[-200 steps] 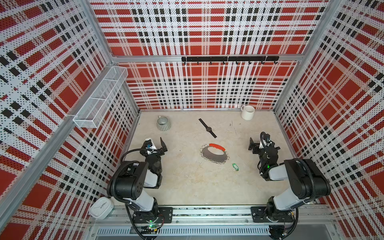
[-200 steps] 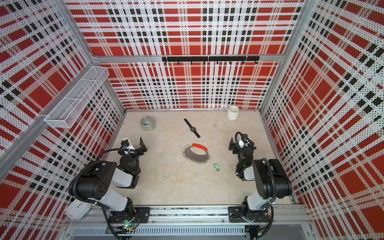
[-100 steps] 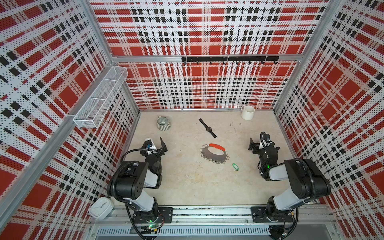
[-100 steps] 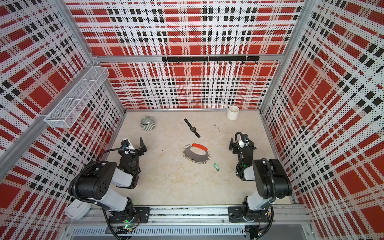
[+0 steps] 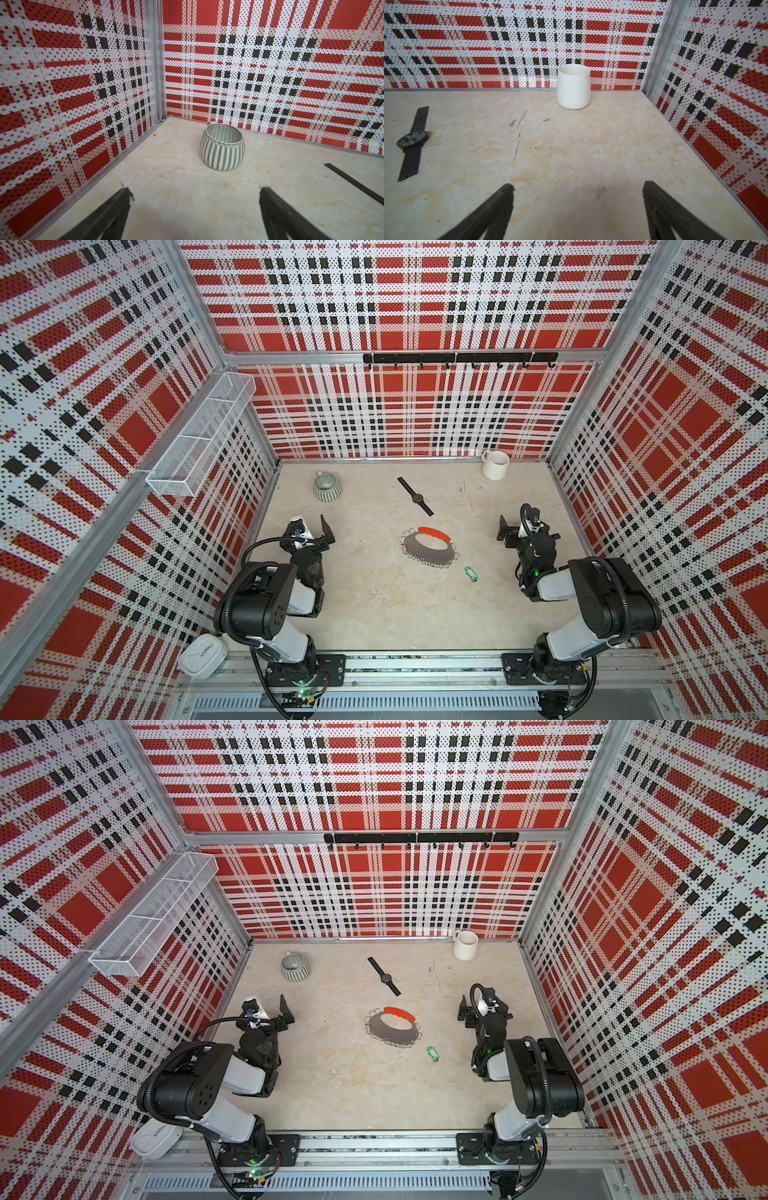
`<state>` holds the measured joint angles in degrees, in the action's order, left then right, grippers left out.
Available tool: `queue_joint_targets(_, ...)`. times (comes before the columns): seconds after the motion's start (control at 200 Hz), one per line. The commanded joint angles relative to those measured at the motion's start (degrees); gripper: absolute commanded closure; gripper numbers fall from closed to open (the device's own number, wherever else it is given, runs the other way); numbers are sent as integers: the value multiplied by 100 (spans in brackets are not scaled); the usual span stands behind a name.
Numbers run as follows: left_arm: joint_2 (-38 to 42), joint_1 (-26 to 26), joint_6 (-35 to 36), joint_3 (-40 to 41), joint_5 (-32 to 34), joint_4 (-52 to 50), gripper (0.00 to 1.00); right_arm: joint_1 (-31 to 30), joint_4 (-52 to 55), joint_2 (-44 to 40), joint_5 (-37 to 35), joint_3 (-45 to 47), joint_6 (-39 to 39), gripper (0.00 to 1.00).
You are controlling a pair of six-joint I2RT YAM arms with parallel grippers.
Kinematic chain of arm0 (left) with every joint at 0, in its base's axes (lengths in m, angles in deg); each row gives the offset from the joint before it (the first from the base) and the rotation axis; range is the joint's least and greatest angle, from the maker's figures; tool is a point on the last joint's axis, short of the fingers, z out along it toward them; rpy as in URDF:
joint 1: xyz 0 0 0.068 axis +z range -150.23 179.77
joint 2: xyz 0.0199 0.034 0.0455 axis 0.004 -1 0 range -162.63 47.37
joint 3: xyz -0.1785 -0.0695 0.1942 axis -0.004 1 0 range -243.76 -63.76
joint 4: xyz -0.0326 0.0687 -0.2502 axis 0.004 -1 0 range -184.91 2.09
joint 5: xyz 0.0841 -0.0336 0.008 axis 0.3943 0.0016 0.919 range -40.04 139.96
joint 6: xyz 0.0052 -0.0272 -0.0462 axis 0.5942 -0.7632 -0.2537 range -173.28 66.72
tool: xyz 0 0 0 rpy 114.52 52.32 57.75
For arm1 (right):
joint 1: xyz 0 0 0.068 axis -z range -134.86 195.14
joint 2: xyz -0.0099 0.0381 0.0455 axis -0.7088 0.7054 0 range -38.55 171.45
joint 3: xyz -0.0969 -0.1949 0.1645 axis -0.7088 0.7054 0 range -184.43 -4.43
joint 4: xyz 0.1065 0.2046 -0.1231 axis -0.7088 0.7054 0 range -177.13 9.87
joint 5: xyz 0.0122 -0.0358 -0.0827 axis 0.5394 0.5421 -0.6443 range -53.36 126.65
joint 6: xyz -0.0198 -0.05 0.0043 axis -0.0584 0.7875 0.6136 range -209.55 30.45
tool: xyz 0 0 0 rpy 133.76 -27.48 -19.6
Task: Attach keys to a key ring
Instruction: Pick up the keyring from the center of the table.
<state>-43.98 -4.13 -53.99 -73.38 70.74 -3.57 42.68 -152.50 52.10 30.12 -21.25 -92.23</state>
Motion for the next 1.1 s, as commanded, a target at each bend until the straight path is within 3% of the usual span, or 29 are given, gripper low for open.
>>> queue_joint_targets(0.0, 83, -5, 112, -22, -40, 70, 2, -10, -91, -60, -24, 26, 33, 0)
queue_joint_targets(0.115, 91, -5, 109, -22, -39, 69, 2, -118, -274, -91, -104, 119, 153, 0)
queue_joint_targets(0.195, 104, -8, 104, 8, -22, 99, 2, -395, -625, -297, -1084, 335, 213, 0)
queue_joint_targets(0.266, 148, -70, 153, 132, 36, 296, 2, -1005, -341, -787, -2215, 323, 687, 0)
queue_joint_targets(0.361, 594, -228, 266, 183, 397, 95, 2, -1712, 1383, -1326, -3520, -585, 1021, 0)
queue_joint_targets(0.396, 866, -338, 375, 103, 454, -279, 2, -1830, 2599, -1460, -3998, -1122, 636, 0)
queue_joint_targets(0.446, 1260, -594, 601, -125, 648, -985, 2, -1863, 4848, -1556, -4253, -2316, -483, 0)
queue_joint_targets(0.491, 1605, -889, 632, -417, 983, -1729, 2, -1842, 6403, -1466, -4080, -3155, -1142, 0)
queue_joint_targets(0.601, 2227, -1672, 396, -1345, 1438, -3711, 2, -1692, 8129, -1201, -3624, -4007, -2565, 0)
queue_joint_targets(0.666, 2479, -2157, 273, -1705, 1958, -4367, 2, -1410, 7938, -1393, -2266, -3872, -2687, 0)
queue_joint_targets(0.802, 3079, -2659, -521, -2032, 2553, -5279, 2, -1373, 6823, -2223, -606, -3051, -2792, 0)
queue_joint_targets(0.882, 3387, -2490, -1281, -2324, 1951, -6405, 2, -1379, 6606, -2472, 105, -2782, -3125, 0)
queue_joint_targets(0.962, 3582, -2093, -1788, -2430, 647, -6999, 2, -1377, 6684, -2578, 68, -2522, -3315, 1)
queue_joint_targets(1.017, 3632, -1924, -2415, -2377, 275, -7192, 2, -1377, 6689, -2621, 165, -2329, -3023, 2)
queue_joint_targets(1.092, 3665, -1583, -3098, -2232, -405, -7257, 2, -1239, 7388, -2576, -114, -2390, -3527, 0)
